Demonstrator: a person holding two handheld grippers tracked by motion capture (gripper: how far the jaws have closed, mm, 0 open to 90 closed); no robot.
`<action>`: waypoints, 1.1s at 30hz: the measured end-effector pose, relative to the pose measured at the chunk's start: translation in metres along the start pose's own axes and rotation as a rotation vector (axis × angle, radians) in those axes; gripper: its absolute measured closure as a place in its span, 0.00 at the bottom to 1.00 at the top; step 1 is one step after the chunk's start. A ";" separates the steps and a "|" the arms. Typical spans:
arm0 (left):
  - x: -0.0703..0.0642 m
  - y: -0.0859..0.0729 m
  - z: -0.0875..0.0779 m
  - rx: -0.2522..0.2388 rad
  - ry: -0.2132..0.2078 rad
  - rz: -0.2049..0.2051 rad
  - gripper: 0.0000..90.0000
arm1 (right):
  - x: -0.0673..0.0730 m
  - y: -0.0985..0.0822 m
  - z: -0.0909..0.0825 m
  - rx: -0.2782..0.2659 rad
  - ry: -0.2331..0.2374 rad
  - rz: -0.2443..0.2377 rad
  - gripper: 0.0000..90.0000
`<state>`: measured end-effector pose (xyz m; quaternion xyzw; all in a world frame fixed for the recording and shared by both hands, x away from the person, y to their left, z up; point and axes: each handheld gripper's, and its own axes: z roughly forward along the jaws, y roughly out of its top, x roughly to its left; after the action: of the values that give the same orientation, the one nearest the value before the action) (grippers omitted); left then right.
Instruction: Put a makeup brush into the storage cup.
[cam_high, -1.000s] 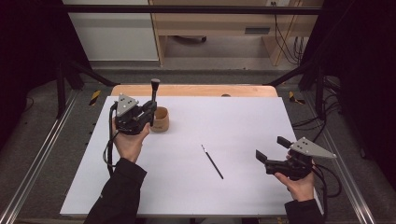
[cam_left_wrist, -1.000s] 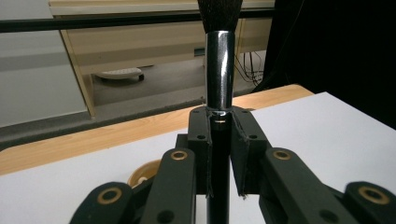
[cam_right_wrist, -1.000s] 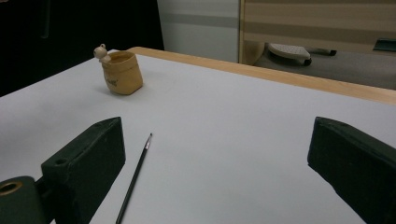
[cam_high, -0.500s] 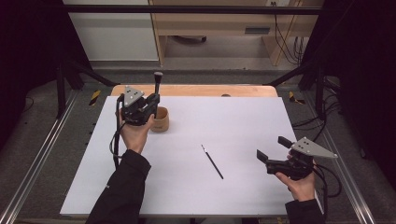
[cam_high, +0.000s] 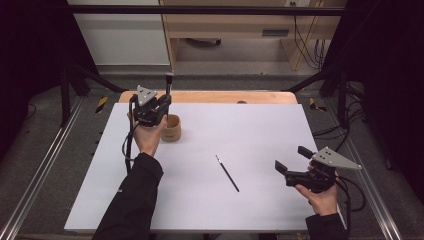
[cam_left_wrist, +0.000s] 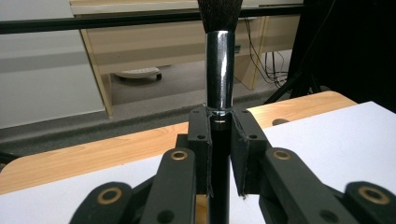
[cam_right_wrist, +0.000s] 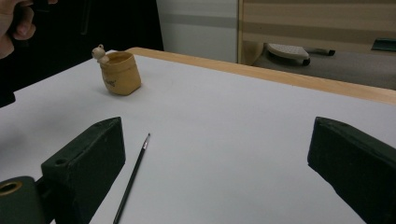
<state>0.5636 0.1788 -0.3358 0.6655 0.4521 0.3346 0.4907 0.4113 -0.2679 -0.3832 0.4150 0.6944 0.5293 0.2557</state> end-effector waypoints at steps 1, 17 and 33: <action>0.001 0.000 0.002 -0.002 0.002 -0.003 0.88 | 0.000 0.000 0.000 -0.001 0.001 0.000 0.05; 0.010 -0.009 0.028 0.023 0.020 -0.007 0.88 | -0.001 0.000 0.000 -0.002 0.002 0.003 0.05; 0.013 -0.023 0.050 0.065 0.025 0.002 0.88 | -0.001 -0.001 0.000 -0.001 0.001 0.007 0.05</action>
<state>0.6066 0.1760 -0.3720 0.6773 0.4679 0.3286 0.4629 0.4115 -0.2688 -0.3838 0.4170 0.6929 0.5307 0.2538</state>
